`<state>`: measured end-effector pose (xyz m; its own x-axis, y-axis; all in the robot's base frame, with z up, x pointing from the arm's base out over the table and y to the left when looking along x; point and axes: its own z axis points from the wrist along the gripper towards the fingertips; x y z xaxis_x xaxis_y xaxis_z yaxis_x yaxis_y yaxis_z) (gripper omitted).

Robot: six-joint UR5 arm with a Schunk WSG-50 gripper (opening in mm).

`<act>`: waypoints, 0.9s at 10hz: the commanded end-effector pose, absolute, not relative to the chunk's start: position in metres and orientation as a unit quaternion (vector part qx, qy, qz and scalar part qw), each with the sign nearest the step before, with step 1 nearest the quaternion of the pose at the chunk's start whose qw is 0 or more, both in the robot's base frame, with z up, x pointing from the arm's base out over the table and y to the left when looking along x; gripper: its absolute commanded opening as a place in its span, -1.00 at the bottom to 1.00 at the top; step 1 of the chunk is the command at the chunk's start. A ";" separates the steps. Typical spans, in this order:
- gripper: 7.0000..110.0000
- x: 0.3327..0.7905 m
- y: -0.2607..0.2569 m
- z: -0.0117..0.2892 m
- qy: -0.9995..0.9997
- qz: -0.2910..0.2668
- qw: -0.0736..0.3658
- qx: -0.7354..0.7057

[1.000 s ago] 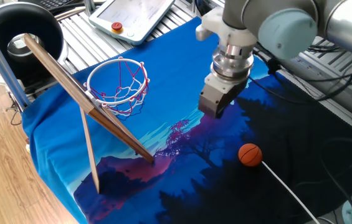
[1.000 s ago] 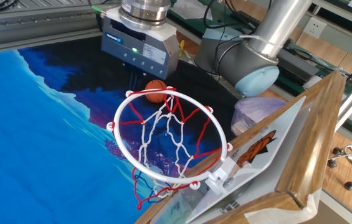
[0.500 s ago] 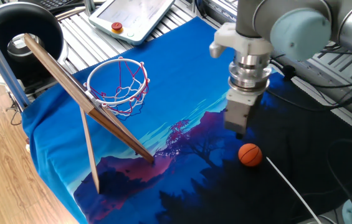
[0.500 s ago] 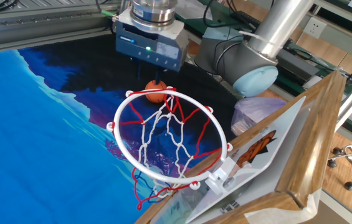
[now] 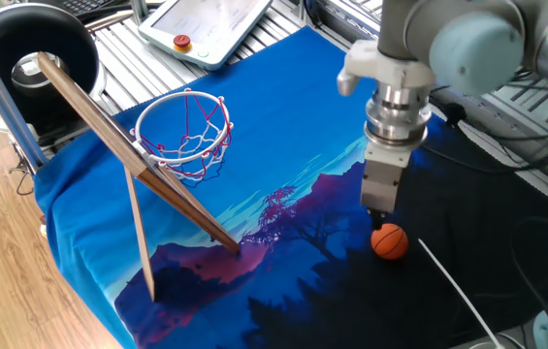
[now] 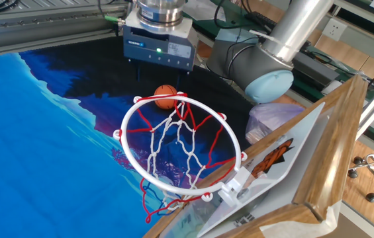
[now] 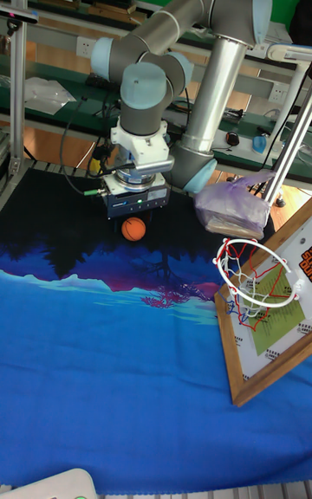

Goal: Grab a basketball, release it and shoot it into the basket

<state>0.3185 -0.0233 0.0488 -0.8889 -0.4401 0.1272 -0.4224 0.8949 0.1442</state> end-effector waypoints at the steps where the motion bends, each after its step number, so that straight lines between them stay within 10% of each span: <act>1: 0.57 0.306 -0.023 0.032 -0.974 -0.041 0.069 0.210; 9: 0.57 0.274 -0.021 0.034 -0.982 -0.020 0.126 0.138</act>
